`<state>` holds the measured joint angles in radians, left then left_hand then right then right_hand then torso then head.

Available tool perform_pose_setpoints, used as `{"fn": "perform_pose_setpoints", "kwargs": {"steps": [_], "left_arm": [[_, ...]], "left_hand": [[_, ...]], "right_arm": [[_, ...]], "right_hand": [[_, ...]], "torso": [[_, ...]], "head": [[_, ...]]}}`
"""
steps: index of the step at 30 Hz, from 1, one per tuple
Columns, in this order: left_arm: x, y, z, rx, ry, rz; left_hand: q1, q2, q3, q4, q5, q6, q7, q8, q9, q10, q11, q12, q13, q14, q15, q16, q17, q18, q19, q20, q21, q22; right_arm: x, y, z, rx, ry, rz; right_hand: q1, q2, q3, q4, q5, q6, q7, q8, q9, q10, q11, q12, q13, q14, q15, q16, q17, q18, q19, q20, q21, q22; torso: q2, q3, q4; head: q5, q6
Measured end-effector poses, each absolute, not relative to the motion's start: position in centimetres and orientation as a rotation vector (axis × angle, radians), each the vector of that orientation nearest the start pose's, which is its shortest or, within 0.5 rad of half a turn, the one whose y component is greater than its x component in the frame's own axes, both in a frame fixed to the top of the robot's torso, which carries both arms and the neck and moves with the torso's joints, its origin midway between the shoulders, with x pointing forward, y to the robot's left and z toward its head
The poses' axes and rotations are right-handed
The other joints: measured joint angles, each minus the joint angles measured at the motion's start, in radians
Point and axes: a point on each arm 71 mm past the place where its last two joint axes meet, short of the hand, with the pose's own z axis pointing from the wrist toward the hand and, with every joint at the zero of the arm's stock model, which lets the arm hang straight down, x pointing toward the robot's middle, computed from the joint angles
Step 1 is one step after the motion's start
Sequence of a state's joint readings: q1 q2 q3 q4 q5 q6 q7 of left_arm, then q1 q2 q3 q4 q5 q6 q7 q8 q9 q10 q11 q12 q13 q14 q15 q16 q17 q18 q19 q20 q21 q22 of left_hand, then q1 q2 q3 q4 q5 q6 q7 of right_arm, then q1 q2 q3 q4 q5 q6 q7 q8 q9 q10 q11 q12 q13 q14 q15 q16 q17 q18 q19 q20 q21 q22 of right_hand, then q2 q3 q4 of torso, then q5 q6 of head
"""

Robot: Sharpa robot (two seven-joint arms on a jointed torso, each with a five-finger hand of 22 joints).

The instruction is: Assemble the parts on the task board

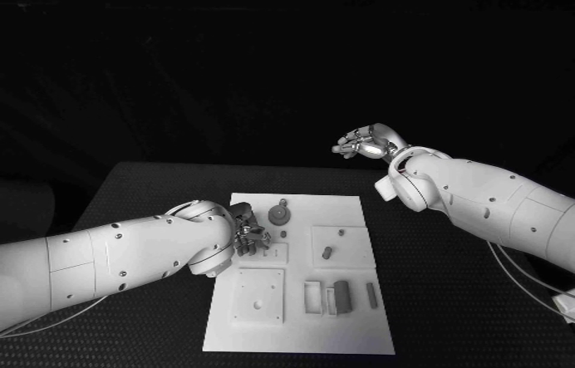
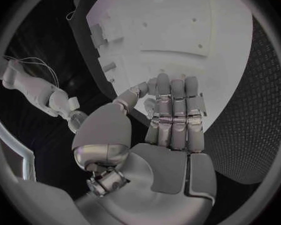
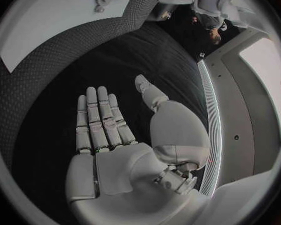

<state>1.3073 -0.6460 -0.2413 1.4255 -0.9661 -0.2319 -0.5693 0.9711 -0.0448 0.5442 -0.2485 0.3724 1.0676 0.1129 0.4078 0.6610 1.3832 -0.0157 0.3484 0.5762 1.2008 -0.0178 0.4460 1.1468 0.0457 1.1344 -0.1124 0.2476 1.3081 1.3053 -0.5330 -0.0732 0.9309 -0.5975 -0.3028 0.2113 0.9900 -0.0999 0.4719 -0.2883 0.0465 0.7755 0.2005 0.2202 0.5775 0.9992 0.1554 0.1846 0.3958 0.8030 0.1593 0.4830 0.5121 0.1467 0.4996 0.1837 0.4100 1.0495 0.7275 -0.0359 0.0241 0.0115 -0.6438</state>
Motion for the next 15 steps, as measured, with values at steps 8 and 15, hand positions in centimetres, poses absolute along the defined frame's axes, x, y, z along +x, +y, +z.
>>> {"fn": "perform_pose_setpoints", "kwargs": {"steps": [8, 15], "left_arm": [[49.14, 16.25, -23.85, -0.354, 2.158, -0.378], [49.0, 16.24, -24.11, -0.337, 2.179, -0.366]], "left_hand": [[-0.004, 0.004, 0.0, 0.0, 0.004, 0.001, -0.001, 0.0, 0.003, 0.002, -0.006, 0.007, 0.004, 0.004, -0.004, 0.007, 0.003, 0.0, 0.0, 0.0, 0.0, 0.0], [-0.004, 0.004, -0.002, 0.001, 0.004, 0.001, -0.001, 0.004, 0.005, 0.002, -0.006, 0.007, 0.005, 0.004, -0.004, 0.007, 0.004, 0.0, 0.0, 0.0, 0.0, 0.0]], "right_arm": [[59.61, -22.07, -16.08, 0.564, 1.524, 0.992], [59.6, -22.03, -16.1, 0.563, 1.527, 0.995]], "right_hand": [[0.0, 0.0, 0.0, 0.0, 0.0, 0.0, 0.0, 0.003, -0.001, 0.0, 0.0, 0.0, -0.006, 0.0, 0.0, 0.0, 0.0, 0.0, 0.0, 0.0, 0.0, 0.0], [0.0, 0.0, 0.0, 0.0, 0.0, 0.0, 0.0, 0.003, -0.001, 0.0, 0.0, 0.0, -0.009, 0.0, 0.0, -0.004, 0.0, 0.0, 0.0, 0.0, 0.0, 0.0]], "torso": [[0.0, 0.0, -0.0002], [0.0, 0.0, -0.0002]], "head": [[0.0, -0.003], [0.001, -0.007]]}}
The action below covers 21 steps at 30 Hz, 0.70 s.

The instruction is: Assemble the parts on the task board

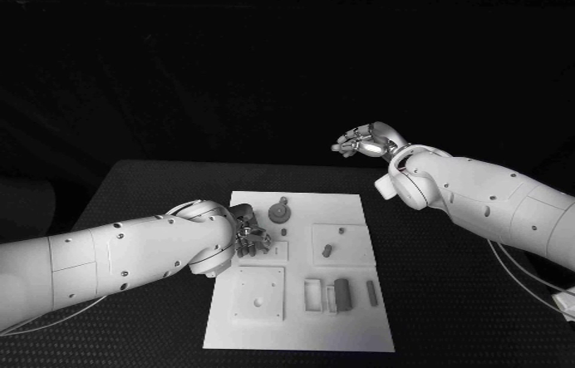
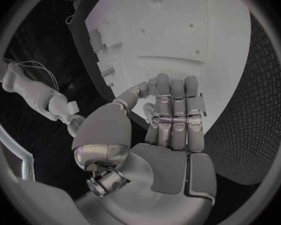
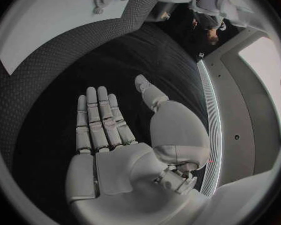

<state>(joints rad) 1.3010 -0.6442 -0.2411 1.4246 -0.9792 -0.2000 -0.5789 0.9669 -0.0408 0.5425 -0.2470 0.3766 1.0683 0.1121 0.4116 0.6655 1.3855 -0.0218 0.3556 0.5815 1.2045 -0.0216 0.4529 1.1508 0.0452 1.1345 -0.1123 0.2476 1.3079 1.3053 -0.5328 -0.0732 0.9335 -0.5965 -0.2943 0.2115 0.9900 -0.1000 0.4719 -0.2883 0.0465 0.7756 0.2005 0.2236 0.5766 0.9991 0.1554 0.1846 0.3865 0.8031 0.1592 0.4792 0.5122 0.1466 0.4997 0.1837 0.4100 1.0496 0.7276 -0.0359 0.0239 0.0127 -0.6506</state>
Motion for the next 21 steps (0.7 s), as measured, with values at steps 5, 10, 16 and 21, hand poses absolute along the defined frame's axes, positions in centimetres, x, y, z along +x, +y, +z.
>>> {"fn": "perform_pose_setpoints", "kwargs": {"steps": [5, 10, 16, 21], "left_arm": [[49.06, 16.33, -24.27, -0.329, 2.186, -0.355], [49.08, 16.36, -24.59, -0.327, 2.192, -0.345], [49.18, 16.34, -24.7, -0.327, 2.191, -0.342], [49.24, 16.41, -24.72, -0.328, 2.189, -0.341]], "left_hand": [[0.0, 0.0, 0.0, 0.0, 0.0, 0.0, 0.0, 0.0, 0.001, 0.0, 0.0, 0.0, 0.001, 0.0, 0.0, 0.0, 0.001, 0.0, 0.0, 0.0, 0.0, 0.0], [-0.004, 0.004, 0.0, 0.0, 0.0, 0.0, 0.0, 0.0, 0.002, 0.0, 0.0, 0.0, 0.002, 0.0, 0.0, 0.0, 0.001, -0.001, 0.0, 0.0, 0.0, 0.0], [-0.006, 0.002, 0.0, 0.0, 0.0, 0.001, -0.002, 0.0, 0.003, 0.0, 0.001, 0.0, 0.002, 0.0, 0.0, 0.0, 0.001, -0.007, -0.004, -0.004, 0.0, 0.0], [-0.007, 0.001, -0.001, 0.001, 0.0, 0.002, -0.003, 0.0, 0.002, 0.0, 0.001, 0.004, 0.003, 0.0, 0.0, 0.0, 0.001, -0.007, -0.004, -0.004, 0.0, 0.0]], "right_arm": [[59.6, -22.0, -16.1, 0.563, 1.529, 0.996], [59.59, -21.94, -16.11, 0.562, 1.53, 0.998], [59.57, -21.88, -16.11, 0.561, 1.532, 1.0], [59.57, -21.89, -16.11, 0.561, 1.532, 1.001]], "right_hand": [[0.0, 0.0, -0.003, 0.003, 0.0, 0.0, 0.0, 0.0, -0.001, 0.0, 0.0, -0.004, -0.003, -0.003, 0.003, 0.0, 0.0, 0.0, -0.004, 0.004, 0.0, 0.0], [0.0, 0.0, -0.003, 0.003, 0.0, 0.0, 0.0, 0.0, -0.001, 0.0, 0.0, -0.004, -0.005, -0.003, 0.003, -0.004, -0.001, 0.0, -0.004, 0.004, -0.004, 0.0], [0.0, 0.0, -0.003, 0.003, 0.0, 0.0, 0.0, 0.0, -0.001, 0.004, -0.004, -0.004, -0.007, -0.003, 0.003, -0.004, -0.001, 0.0, -0.004, 0.004, -0.004, 0.0], [0.0, 0.0, -0.003, 0.003, 0.0, 0.0, 0.0, 0.0, -0.001, 0.004, -0.004, -0.004, -0.008, -0.003, 0.003, -0.004, -0.001, 0.0, -0.004, 0.004, -0.004, 0.0]], "torso": [[0.0, 0.0, -0.0003], [0.0, 0.0, -0.0004], [0.0, 0.0001, -0.0007], [0.0, -0.0003, -0.0007]], "head": [[0.0, -0.001], [0.0, -0.003], [0.0, -0.003], [-0.002, -0.004]]}}
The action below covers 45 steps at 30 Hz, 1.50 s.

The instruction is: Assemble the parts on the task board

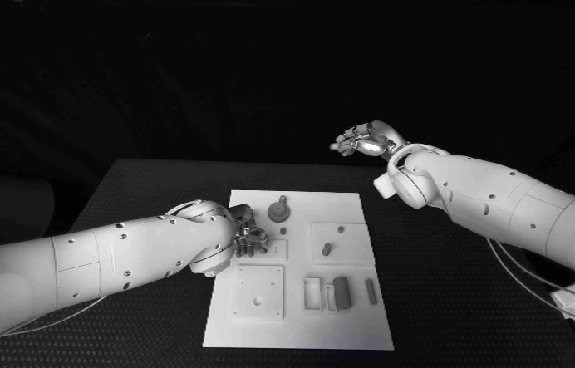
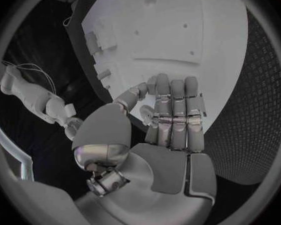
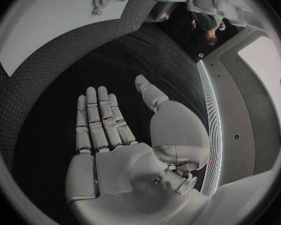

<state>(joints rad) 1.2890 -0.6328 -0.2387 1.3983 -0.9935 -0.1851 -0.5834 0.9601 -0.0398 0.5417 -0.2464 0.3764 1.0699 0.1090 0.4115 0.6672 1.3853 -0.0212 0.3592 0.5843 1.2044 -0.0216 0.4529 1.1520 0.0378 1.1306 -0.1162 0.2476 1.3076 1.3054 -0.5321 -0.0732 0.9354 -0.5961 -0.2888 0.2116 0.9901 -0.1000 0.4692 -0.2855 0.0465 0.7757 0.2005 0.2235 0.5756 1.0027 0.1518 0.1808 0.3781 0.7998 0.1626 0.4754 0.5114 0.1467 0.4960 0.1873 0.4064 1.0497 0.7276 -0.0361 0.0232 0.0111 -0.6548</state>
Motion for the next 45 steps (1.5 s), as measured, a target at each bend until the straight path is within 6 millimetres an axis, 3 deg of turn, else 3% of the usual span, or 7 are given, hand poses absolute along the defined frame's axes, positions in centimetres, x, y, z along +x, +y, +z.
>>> {"fn": "perform_pose_setpoints", "kwargs": {"steps": [33, 45], "left_arm": [[48.8, 16.86, -24.59, -0.328, 2.146, -0.359], [48.69, 16.74, -24.63, -0.331, 2.124, -0.369]], "left_hand": [[0.004, 0.004, 0.008, -0.005, 0.006, 0.003, 0.002, 0.0, 0.004, -0.001, 0.0, 0.004, 0.004, 0.0, 0.0, 0.008, 0.001, -0.001, 0.0, 0.0, 0.004, 0.0], [0.006, 0.006, 0.008, -0.005, -0.011, 0.003, 0.001, 0.0, 0.004, -0.001, 0.0, 0.004, 0.004, 0.0, 0.0, 0.008, 0.001, -0.002, 0.0, 0.0, 0.004, 0.0]], "right_arm": [[59.6, -21.97, -16.15, 0.568, 1.537, 1.006], [59.61, -21.99, -16.17, 0.57, 1.539, 1.008]], "right_hand": [[-0.004, 0.004, -0.003, 0.003, 0.0, 0.0, 0.0, 0.0, -0.002, 0.003, 0.004, 0.0, -0.014, 0.0, 0.0, -0.008, 0.0, 0.0, 0.0, 0.0, -0.004, 0.0], [-0.008, 0.008, -0.003, 0.003, 0.0, 0.0, 0.0, 0.004, -0.002, 0.003, 0.004, 0.0, -0.018, 0.0, 0.0, -0.008, 0.0, 0.0, 0.0, 0.0, -0.004, 0.0]], "torso": [[0.0, -0.0002, 0.0017], [0.0, 0.0002, 0.0013]], "head": [[-0.004, -0.001], [-0.003, -0.003]]}}
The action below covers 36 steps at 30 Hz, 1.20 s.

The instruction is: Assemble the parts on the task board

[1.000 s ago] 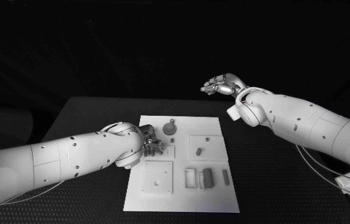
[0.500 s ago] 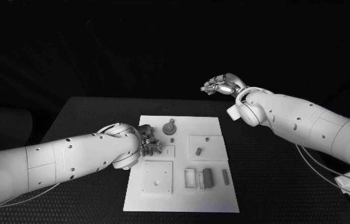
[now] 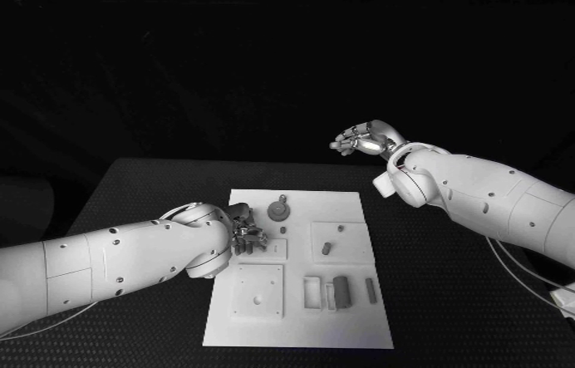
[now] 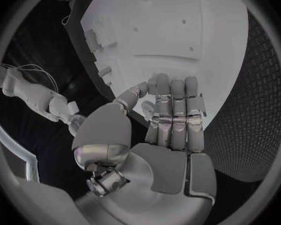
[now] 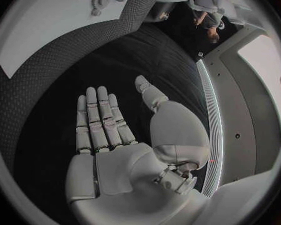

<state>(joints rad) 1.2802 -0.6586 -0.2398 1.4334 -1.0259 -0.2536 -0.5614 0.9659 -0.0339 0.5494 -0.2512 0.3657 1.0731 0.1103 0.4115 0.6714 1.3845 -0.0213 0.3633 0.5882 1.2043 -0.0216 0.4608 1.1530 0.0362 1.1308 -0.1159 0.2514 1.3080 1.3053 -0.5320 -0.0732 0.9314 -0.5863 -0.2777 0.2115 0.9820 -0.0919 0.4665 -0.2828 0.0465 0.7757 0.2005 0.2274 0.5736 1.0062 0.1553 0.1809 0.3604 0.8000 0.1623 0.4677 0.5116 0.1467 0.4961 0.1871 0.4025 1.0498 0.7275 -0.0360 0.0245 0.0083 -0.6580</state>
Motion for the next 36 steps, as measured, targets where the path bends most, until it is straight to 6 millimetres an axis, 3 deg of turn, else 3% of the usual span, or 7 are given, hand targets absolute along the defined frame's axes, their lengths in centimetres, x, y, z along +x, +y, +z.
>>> {"fn": "perform_pose_setpoints", "kwargs": {"steps": [36], "left_arm": [[48.44, 16.48, -25.01, -0.318, 2.116, -0.389]], "left_hand": [[0.001, 0.001, 0.003, -0.003, -0.016, -0.001, -0.001, -0.01, -0.002, 0.0, 0.0, 0.0, 0.0, 0.0, 0.0, 0.0, 0.0, -0.001, 0.0, 0.0, 0.0, 0.0]], "right_arm": [[59.61, -22.0, -16.2, 0.572, 1.544, 1.011]], "right_hand": [[-0.004, 0.004, -0.003, 0.003, 0.0, 0.0, 0.0, 0.001, -0.002, 0.0, 0.0, 0.0, -0.009, 0.0, 0.0, -0.004, 0.0, 0.0, -0.004, 0.004, -0.004, 0.0]], "torso": [[0.0, -0.0004, -0.0005]], "head": [[-0.003, -0.001]]}}
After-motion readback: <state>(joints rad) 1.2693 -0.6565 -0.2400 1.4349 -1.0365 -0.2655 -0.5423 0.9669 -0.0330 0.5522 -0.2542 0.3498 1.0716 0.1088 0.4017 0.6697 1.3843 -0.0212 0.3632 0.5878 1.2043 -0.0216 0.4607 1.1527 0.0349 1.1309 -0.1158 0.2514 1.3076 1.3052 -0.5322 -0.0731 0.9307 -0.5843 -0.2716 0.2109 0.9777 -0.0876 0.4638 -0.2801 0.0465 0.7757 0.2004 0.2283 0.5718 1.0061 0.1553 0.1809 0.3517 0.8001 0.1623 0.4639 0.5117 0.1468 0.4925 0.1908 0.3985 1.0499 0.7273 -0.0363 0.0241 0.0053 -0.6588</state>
